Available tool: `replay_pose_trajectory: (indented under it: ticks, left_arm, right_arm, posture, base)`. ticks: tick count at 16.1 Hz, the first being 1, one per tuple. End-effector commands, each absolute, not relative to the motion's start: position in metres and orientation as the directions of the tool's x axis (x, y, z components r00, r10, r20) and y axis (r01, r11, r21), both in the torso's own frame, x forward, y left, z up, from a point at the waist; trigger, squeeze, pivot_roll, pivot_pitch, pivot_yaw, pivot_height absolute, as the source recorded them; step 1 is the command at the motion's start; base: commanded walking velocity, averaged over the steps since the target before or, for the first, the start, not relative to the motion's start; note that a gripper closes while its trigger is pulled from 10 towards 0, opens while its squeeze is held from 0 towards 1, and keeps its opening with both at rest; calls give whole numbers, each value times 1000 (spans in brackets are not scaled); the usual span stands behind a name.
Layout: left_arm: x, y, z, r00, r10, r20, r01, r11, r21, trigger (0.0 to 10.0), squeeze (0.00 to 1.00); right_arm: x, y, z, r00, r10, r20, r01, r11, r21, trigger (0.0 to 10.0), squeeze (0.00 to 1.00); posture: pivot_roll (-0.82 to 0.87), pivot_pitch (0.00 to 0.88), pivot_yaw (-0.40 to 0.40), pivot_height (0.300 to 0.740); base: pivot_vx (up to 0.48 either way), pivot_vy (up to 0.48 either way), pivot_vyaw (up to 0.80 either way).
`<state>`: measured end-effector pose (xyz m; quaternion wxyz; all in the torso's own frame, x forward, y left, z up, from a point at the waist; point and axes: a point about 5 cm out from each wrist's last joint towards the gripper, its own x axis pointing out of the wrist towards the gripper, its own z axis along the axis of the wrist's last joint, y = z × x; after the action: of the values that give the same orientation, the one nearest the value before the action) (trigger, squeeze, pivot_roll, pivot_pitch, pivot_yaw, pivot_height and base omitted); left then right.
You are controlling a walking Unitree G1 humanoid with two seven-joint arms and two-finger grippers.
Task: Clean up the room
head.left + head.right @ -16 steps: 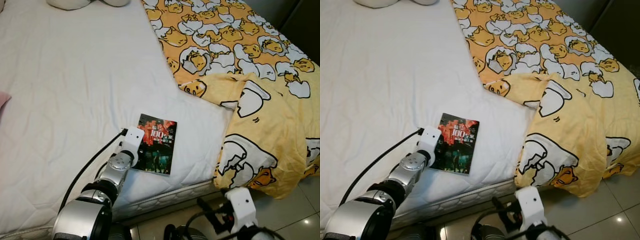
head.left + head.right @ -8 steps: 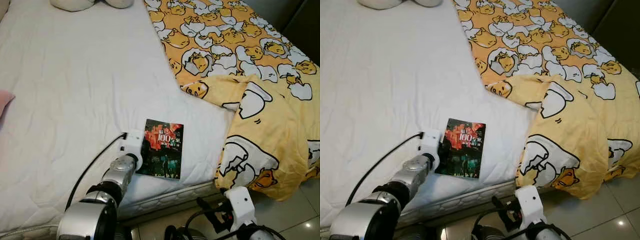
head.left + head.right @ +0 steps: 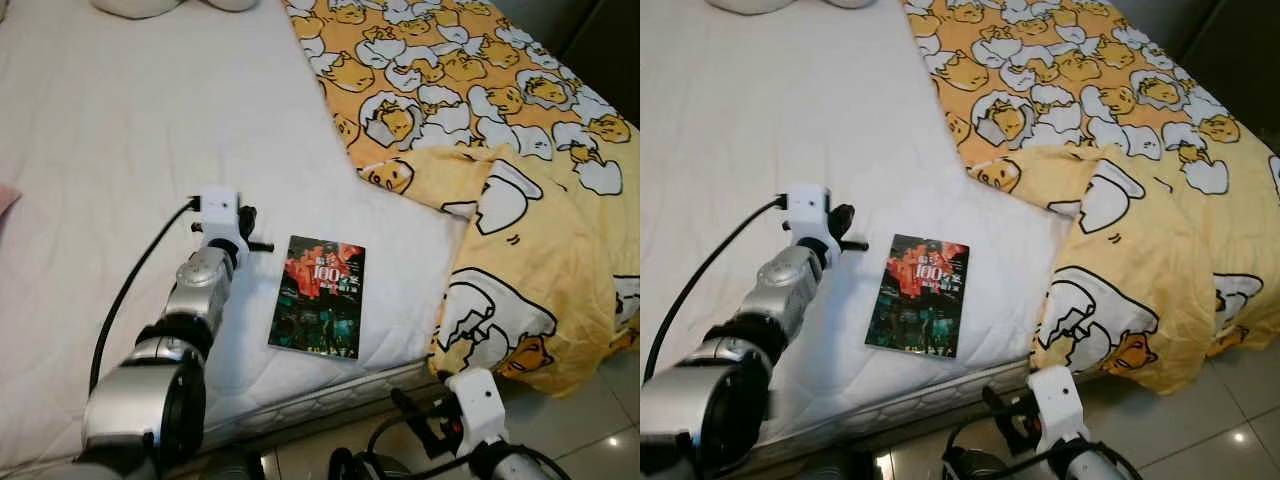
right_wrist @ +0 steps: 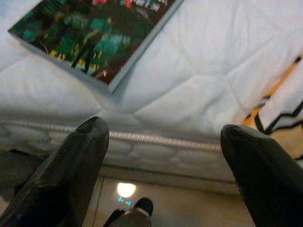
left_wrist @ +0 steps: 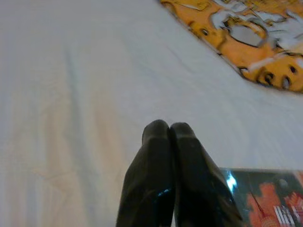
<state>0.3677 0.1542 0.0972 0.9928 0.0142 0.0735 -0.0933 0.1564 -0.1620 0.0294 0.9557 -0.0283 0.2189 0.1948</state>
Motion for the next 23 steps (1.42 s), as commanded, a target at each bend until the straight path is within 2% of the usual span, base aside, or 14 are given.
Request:
replay_pose_trajectory:
  ticks: [1,2,3,5,7,9,14,18,23]
  left_arm:
    - [362,141,94,960,-254,-119,262,963,59,10000,0]
    - [354,135,94,956,-287,-67,291,955,65,10000,0]
    - [340,130,96,949,-314,-13,313,945,95,10000,0]
    - [324,123,101,939,-341,37,332,932,147,10000,0]
    - [300,103,112,882,-459,107,424,872,246,10000,0]
    - [286,92,123,841,-527,126,478,831,285,10000,0]
    - [272,101,137,859,-500,113,442,833,332,10000,0]
    - [263,107,139,870,-487,78,432,829,356,10000,0]
    - [256,106,139,876,-478,56,431,831,352,10000,0]
  right_arm:
    - [160,-167,33,851,335,-405,-362,932,12,10000,0]
    - [167,-167,39,875,323,-361,-323,944,61,10000,0]
    - [186,-167,46,914,263,-309,-180,946,271,10000,0]
    - [204,-161,47,927,256,-275,-127,903,411,10000,0]
    - [223,-149,35,928,260,-268,-85,846,526,10000,0]
    - [237,-144,22,918,273,-286,-60,811,582,10000,0]
    - [283,-137,11,918,255,-305,-5,775,632,10000,0]
    - [294,-124,5,901,281,-332,9,750,661,10000,0]
    - [295,-122,-1,894,270,-357,77,693,717,10000,0]
  posture:
    - [-157,111,-73,740]
    - [-139,115,-69,740]
    - [-100,121,-62,740]
    - [-66,124,-55,740]
    - [14,115,-43,740]
    - [64,101,-36,740]
    - [188,114,-31,740]
    - [246,118,-40,740]
    - [249,116,-47,740]
  base:
    - [0,0,0]
    - [0,0,0]
    - [0,0,0]
    - [0,0,0]
    - [0,0,0]
    - [0,0,0]
    - [0,0,0]
    - [0,0,0]
    - [0,0,0]
